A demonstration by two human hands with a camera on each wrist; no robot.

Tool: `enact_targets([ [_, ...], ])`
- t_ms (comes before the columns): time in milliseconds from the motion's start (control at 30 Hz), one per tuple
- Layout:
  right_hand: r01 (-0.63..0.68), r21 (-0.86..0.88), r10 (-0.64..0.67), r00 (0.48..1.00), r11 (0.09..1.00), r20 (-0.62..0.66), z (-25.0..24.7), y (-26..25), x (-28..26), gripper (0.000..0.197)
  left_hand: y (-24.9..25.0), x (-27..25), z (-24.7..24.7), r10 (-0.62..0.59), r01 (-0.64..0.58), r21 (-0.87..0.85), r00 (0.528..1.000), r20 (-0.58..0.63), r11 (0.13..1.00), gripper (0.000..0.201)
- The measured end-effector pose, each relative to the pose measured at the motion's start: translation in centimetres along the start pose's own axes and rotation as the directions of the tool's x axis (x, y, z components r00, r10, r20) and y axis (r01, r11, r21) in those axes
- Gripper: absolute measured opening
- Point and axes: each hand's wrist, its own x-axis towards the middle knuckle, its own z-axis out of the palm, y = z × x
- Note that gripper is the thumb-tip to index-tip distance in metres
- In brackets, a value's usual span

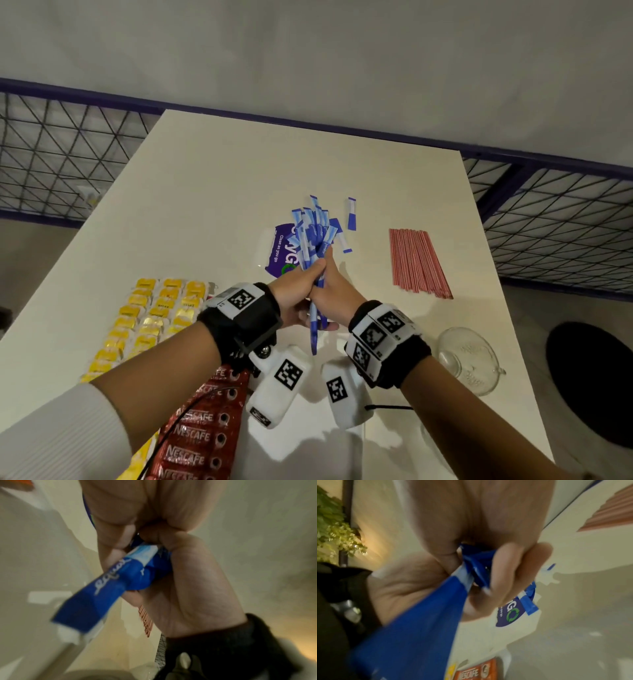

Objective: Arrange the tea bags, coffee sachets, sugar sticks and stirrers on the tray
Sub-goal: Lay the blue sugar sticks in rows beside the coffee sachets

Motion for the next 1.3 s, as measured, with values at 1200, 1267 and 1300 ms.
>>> enact_targets([
  [1200,-0.043,-0.277,-0.019,0.975,0.96,-0.22,5.9,-0.2,-3.8,0.021,-2.3,-2.5,-3.9,0.167,-0.169,0.002,0.97,0.176,0.986,0.008],
  [1267,-0.033,-0.219,-0.014,0.978,0.975,-0.207,5.9,-0.4,-4.3,0.02,-2.7,-2.2,-4.1,0.208,-0.209,-0.002,0.969,0.135,0.978,0.01],
  [1300,-0.038,-0.142,0.007,0.977,0.989,-0.212,5.9,-0.3,-4.3,0.025,-2.8,-2.1,-4.1,0.224,-0.221,-0.032,0.97,0.094,0.975,0.012],
])
